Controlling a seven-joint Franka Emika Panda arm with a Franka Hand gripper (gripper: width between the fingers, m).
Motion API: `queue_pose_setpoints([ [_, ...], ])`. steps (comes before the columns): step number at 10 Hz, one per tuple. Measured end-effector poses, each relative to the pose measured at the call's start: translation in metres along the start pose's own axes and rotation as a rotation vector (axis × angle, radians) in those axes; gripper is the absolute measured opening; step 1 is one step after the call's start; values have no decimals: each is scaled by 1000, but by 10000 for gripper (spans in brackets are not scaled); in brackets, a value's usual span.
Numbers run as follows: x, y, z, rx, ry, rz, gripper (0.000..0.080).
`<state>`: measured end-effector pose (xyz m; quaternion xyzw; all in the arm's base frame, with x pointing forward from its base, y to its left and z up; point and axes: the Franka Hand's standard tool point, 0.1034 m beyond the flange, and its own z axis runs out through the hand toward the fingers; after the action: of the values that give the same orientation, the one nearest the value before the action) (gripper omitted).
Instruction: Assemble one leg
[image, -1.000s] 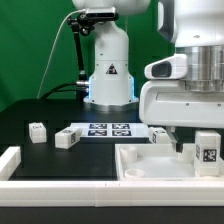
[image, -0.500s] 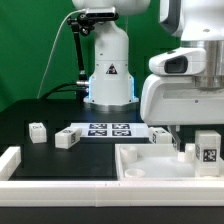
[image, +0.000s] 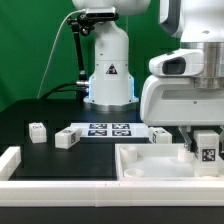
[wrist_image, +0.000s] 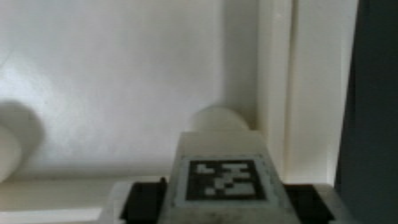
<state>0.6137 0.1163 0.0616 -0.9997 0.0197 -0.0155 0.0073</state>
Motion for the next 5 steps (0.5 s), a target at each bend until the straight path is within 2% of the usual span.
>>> queue_pose_setpoints([
  [2, 3, -2, 1, 26, 29, 350, 288],
  [5, 2, -10, 2, 33, 47, 830, 288],
])
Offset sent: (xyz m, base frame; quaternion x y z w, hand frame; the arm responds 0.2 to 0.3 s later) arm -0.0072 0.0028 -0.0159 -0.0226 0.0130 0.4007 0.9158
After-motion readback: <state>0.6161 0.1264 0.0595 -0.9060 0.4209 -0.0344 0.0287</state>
